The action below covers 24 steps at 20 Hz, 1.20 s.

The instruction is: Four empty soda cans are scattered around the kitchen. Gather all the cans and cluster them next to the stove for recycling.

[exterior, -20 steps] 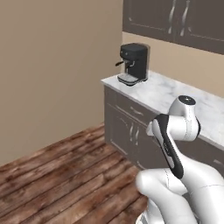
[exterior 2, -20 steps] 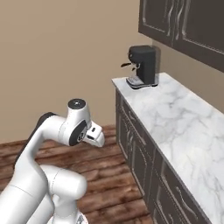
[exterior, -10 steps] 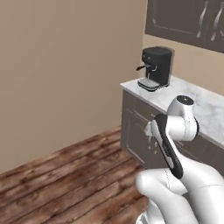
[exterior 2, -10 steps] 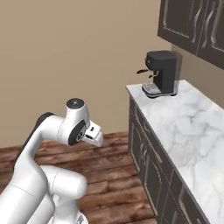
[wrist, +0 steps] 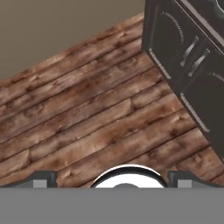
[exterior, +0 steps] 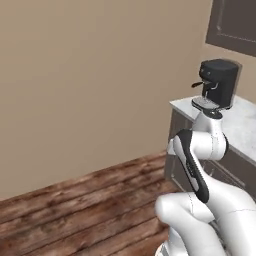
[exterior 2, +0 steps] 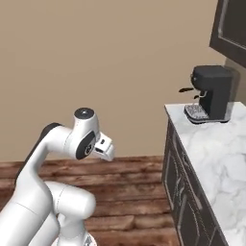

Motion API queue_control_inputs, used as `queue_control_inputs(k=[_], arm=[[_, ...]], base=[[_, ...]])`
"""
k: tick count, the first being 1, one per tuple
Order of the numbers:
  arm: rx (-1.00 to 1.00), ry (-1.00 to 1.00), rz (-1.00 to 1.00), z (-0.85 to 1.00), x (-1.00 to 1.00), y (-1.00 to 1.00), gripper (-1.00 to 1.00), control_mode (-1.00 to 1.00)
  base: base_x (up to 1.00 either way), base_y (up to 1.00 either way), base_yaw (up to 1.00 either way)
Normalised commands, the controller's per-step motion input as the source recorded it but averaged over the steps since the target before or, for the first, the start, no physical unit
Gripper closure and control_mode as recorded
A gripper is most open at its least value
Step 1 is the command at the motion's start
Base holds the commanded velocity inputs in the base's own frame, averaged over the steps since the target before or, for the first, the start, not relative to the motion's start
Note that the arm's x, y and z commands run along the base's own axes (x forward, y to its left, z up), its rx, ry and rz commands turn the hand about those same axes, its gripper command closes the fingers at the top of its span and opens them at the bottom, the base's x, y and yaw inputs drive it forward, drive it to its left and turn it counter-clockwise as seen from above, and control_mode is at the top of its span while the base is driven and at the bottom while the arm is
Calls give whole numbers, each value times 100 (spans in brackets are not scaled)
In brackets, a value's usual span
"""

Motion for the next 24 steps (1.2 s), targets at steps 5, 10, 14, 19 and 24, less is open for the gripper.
queue_control_inputs(k=[5,10,14,19,24], arm=[[0,0,0,0,0,0,-100,100],[0,0,0,0,0,0,-100,100],[0,0,0,0,0,0,-100,100],[0,0,0,0,0,0,-100,100],[0,0,0,0,0,0,-100,100]], base=[[4,1,46],[0,10,44],[2,12,41],[11,17,39],[27,25,31]])
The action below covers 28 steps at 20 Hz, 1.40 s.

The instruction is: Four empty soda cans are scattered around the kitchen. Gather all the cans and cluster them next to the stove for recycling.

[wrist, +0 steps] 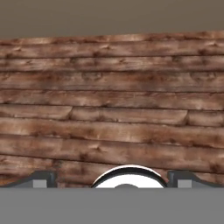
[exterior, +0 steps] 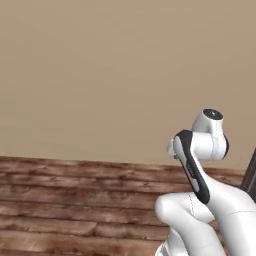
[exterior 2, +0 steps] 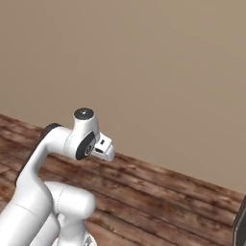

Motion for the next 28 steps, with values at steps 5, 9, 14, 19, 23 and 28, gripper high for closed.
queue_control_inputs(k=[5,9,14,19,23,28], arm=[[0,0,0,0,0,0,-100,100],[0,0,0,0,0,0,-100,100],[0,0,0,0,0,0,-100,100],[0,0,0,0,0,0,-100,100],[0,0,0,0,0,0,-100,100],[0,0,0,0,0,0,-100,100]], base=[[32,36,26],[40,33,26],[32,27,28],[90,6,9],[98,15,4],[60,19,27]])
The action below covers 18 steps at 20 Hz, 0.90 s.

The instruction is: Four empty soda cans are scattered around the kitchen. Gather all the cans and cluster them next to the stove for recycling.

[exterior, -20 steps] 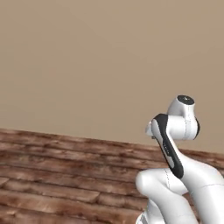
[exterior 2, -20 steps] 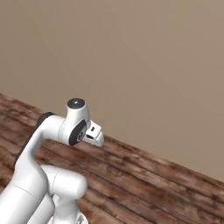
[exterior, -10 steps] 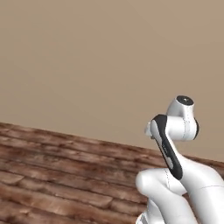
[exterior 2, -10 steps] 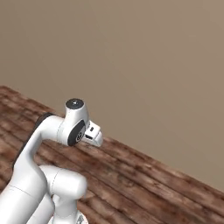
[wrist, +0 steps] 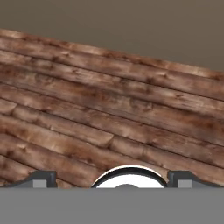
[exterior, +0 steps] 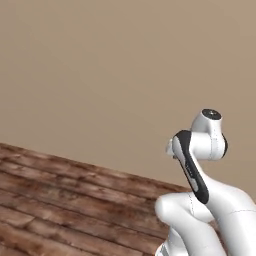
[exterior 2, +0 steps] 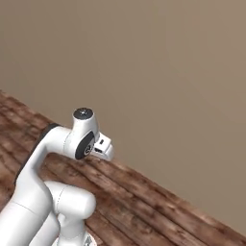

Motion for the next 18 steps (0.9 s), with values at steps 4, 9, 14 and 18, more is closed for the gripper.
queue_control_inputs(k=[4,9,14,18], arm=[[0,0,0,0,0,0,-100,100],[0,0,0,0,0,0,-100,100],[0,0,0,0,0,0,-100,100],[0,0,0,0,0,0,-100,100]], base=[[47,13,33],[44,10,34],[57,5,28],[50,8,29]])
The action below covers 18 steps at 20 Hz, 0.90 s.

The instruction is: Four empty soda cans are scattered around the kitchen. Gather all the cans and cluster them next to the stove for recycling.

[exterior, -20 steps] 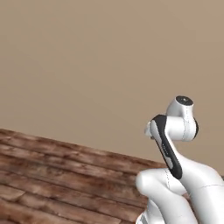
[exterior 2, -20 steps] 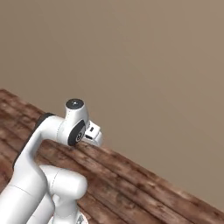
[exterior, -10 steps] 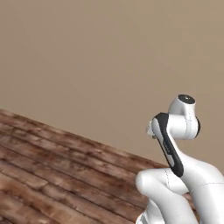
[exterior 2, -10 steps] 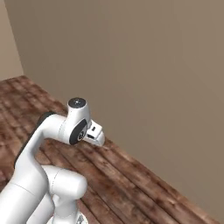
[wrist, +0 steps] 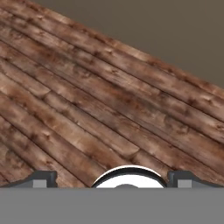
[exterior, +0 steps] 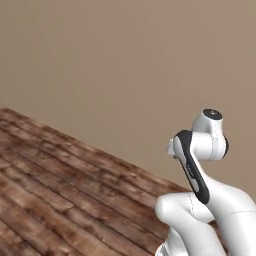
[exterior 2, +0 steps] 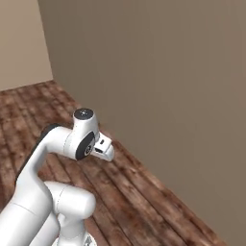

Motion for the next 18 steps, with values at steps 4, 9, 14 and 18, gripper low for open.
queue_control_inputs(k=[4,9,14,18], arm=[[0,0,0,0,0,0,-100,100],[0,0,0,0,0,0,-100,100],[0,0,0,0,0,0,-100,100],[0,0,0,0,0,0,-100,100]], base=[[56,12,28],[65,12,25],[66,6,25],[48,0,28]])
